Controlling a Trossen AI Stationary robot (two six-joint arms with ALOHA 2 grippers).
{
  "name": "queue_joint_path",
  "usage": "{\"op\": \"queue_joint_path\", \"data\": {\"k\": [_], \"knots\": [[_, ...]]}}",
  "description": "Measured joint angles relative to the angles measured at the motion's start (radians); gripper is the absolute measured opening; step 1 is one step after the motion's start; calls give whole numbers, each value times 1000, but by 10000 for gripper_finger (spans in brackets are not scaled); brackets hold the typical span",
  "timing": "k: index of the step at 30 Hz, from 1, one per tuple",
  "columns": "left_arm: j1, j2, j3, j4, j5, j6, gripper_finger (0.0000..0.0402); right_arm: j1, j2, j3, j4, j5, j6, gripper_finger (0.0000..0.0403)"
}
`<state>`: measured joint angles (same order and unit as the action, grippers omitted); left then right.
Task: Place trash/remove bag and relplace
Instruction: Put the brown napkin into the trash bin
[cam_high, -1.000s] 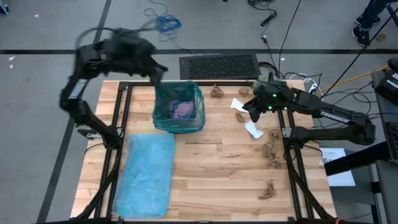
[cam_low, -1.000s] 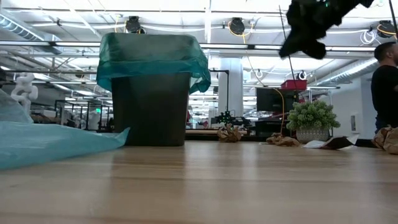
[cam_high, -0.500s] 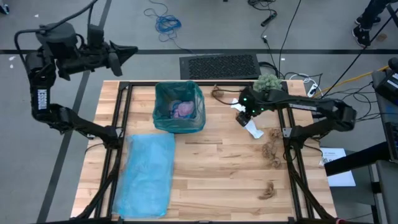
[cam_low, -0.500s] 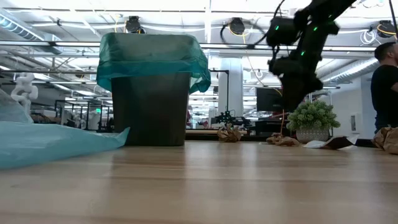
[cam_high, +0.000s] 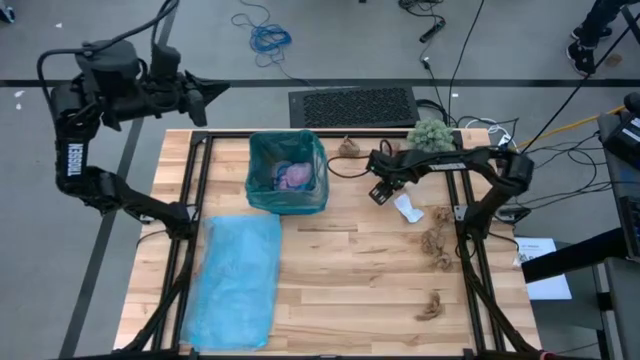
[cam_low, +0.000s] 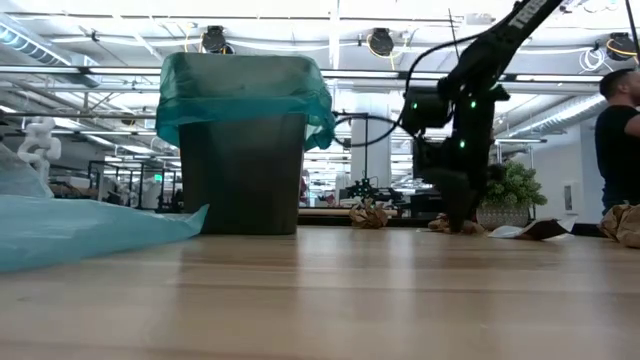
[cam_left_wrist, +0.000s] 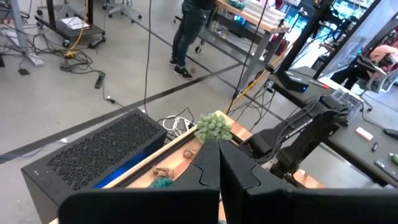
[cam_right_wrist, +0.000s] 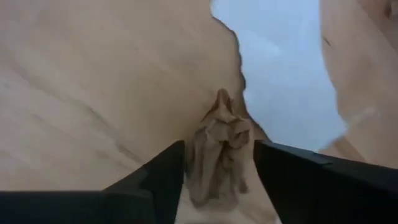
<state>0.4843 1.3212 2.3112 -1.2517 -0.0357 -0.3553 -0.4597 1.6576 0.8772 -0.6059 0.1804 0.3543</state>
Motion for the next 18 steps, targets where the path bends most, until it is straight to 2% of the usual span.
{"op": "queue_joint_path", "data": {"k": [2, 6, 9, 13, 18], "knots": [[0, 0, 0, -1, 0, 8, 0, 1, 20, 2, 20, -27, 0, 133], [0, 1, 0, -22, 0, 22, 0, 2, 19, 2, 44, -89, 0, 25], [0, 0, 0, -24, -3, 22, 0, 2, -22, 0, 58, -156, 13, 12], [0, 1, 0, -24, -4, 22, 0, 3, -155, 12, 55, -238, 21, 3], [0, 1, 0, -21, -20, 23, 0, 3, -328, 108, 87, -332, 6, 1]]}}
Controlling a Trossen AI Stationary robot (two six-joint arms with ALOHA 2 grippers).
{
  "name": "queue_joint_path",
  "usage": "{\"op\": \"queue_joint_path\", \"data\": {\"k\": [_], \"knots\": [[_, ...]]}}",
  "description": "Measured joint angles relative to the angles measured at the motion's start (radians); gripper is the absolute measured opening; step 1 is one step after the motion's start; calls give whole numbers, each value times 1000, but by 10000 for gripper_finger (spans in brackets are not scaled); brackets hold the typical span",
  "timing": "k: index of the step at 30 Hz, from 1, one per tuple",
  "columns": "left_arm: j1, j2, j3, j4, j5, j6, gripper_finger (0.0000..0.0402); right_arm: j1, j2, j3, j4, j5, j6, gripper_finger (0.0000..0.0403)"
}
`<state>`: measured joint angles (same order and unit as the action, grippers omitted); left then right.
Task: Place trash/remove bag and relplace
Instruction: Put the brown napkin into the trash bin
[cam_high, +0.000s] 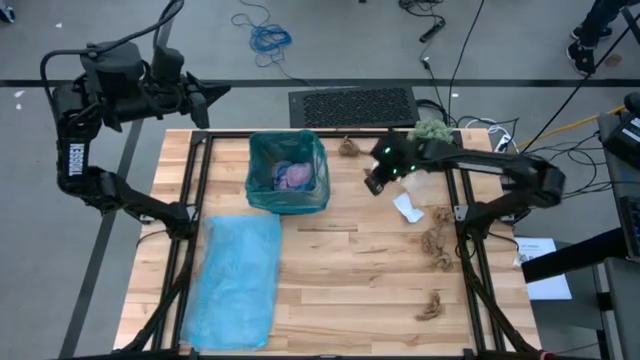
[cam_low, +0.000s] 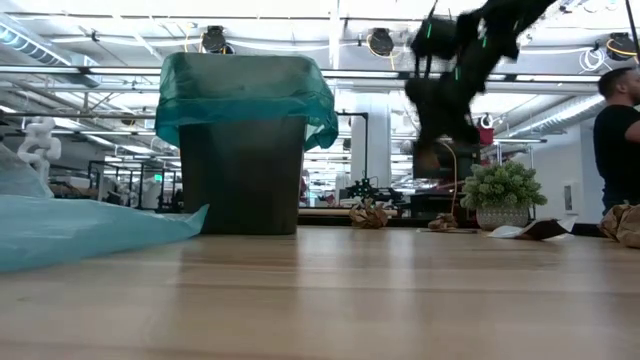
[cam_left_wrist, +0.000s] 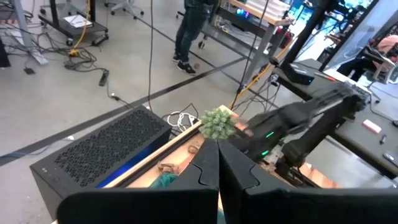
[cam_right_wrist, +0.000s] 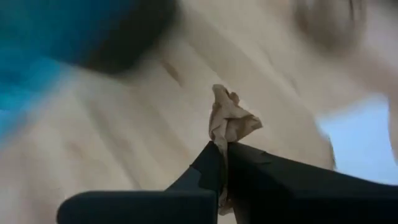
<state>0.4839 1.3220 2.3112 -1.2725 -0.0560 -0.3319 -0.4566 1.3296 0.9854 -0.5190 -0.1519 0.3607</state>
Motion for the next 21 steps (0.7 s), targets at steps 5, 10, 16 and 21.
{"op": "queue_joint_path", "data": {"k": [5, 10, 16, 21], "knots": [[0, 1, -15, 6, -6, 3, 0, 2, -94, 128, 224, -158, -104, 1], [0, 18, -16, 9, -12, 6, 0, 4, -21, 337, 256, -169, -163, 0], [0, 39, -17, 9, -12, 7, 0, 49, 191, 674, 169, -171, -302, 0], [0, 39, -17, 9, -12, 24, 0, 86, 403, 962, 14, -170, -370, 0]]}}
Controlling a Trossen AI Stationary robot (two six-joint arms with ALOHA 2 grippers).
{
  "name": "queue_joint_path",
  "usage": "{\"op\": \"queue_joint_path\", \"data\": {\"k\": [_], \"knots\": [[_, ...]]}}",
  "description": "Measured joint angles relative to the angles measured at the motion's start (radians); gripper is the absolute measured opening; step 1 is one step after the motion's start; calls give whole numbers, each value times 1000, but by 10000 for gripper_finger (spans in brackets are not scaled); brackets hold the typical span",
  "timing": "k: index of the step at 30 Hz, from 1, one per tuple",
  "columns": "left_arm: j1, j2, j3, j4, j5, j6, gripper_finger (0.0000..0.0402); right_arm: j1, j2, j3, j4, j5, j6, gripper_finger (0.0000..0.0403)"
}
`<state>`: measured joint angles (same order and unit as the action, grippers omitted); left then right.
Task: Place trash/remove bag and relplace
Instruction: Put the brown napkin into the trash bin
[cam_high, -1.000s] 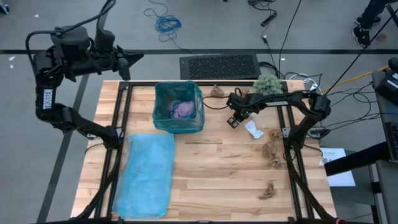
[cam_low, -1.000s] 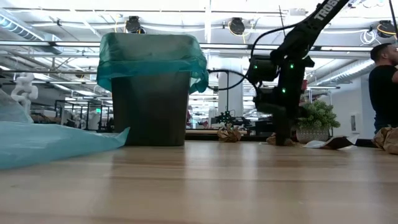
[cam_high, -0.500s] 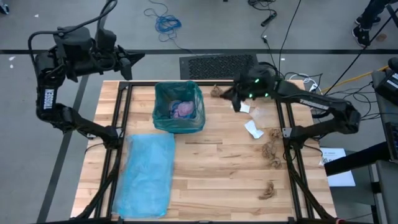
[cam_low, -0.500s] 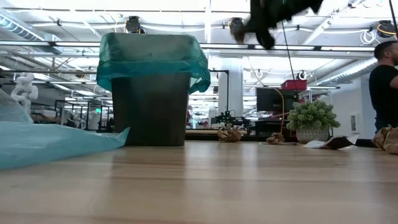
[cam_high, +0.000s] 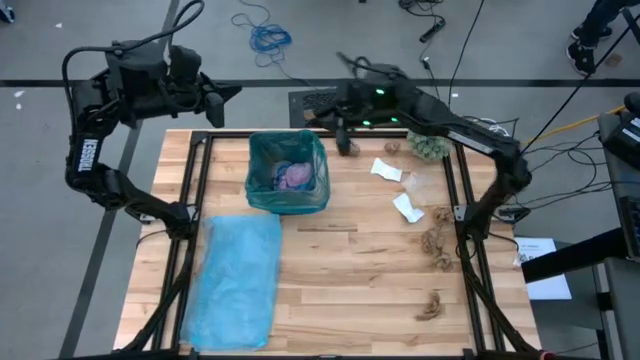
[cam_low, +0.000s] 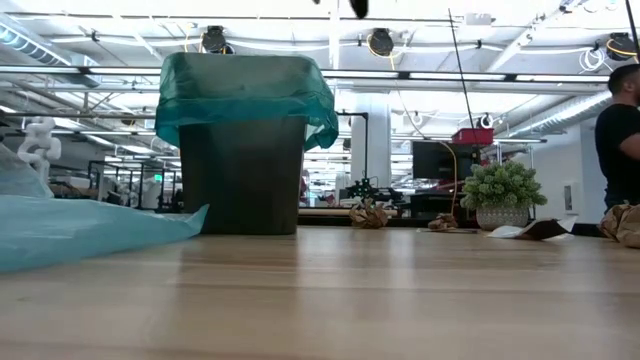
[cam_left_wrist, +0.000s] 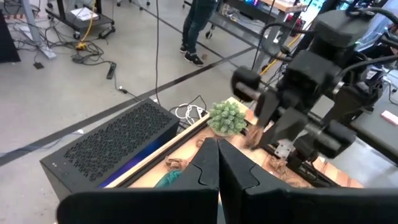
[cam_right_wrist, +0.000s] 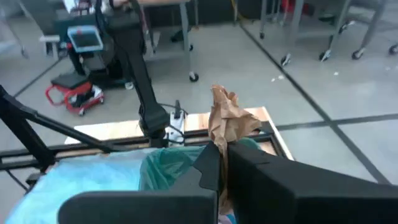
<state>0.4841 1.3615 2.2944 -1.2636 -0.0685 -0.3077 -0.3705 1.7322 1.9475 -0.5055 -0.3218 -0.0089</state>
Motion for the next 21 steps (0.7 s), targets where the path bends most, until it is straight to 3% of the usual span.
{"op": "queue_joint_path", "data": {"k": [4, 8, 21], "knots": [[0, 0, 0, 0, 0, 2, 0, 32, 141, 171, -128, -1, -8, 11], [0, 0, 0, 0, 0, 2, 0, 64, 238, 255, -246, -2, -35, 49], [0, 0, 0, -3, 0, 9, 0, 65, 266, 267, -259, 9, 20, 247]]}}
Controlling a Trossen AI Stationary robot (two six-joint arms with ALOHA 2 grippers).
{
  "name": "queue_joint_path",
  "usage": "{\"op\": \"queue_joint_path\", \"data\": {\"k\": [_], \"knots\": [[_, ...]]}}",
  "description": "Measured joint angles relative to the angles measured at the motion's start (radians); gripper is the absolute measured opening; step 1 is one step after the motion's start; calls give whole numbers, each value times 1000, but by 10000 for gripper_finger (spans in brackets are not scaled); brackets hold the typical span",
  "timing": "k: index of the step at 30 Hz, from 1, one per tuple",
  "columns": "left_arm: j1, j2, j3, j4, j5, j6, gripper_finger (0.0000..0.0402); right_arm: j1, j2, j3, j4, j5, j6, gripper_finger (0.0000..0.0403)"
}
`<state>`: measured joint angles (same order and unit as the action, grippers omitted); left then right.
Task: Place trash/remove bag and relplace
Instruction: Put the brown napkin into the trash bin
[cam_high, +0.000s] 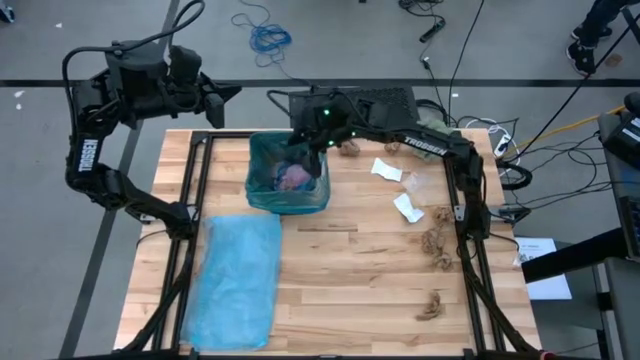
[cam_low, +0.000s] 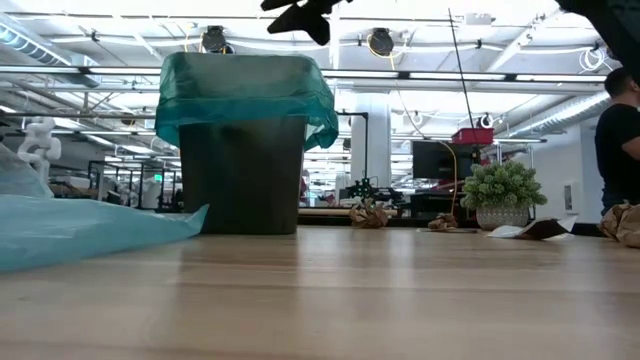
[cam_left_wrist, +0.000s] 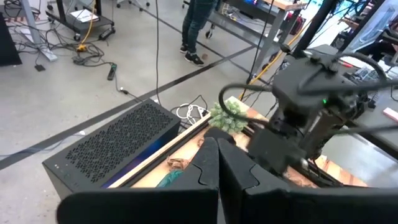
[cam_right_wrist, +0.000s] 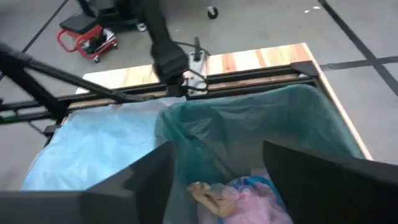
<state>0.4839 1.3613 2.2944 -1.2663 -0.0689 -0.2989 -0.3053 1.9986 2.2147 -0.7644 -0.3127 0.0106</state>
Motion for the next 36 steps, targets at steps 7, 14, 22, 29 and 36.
{"op": "queue_joint_path", "data": {"k": [7, 14, 22, 29, 36], "knots": [[0, -2, 0, -15, 1, -2, 0, -133, -26, 1, -279, 259, -65, 280], [0, -4, 0, -16, 6, -3, 0, -294, -11, -41, -391, 226, -229, 281], [0, -13, 0, -19, 8, -9, 0, -406, -7, -313, -291, 53, -348, 281], [0, -14, 0, -23, 8, -10, 0, -406, -7, -574, -26, 171, -289, 280], [0, -14, 0, -23, 7, -10, 0, -411, -7, -703, 118, 183, -197, 253]]}}
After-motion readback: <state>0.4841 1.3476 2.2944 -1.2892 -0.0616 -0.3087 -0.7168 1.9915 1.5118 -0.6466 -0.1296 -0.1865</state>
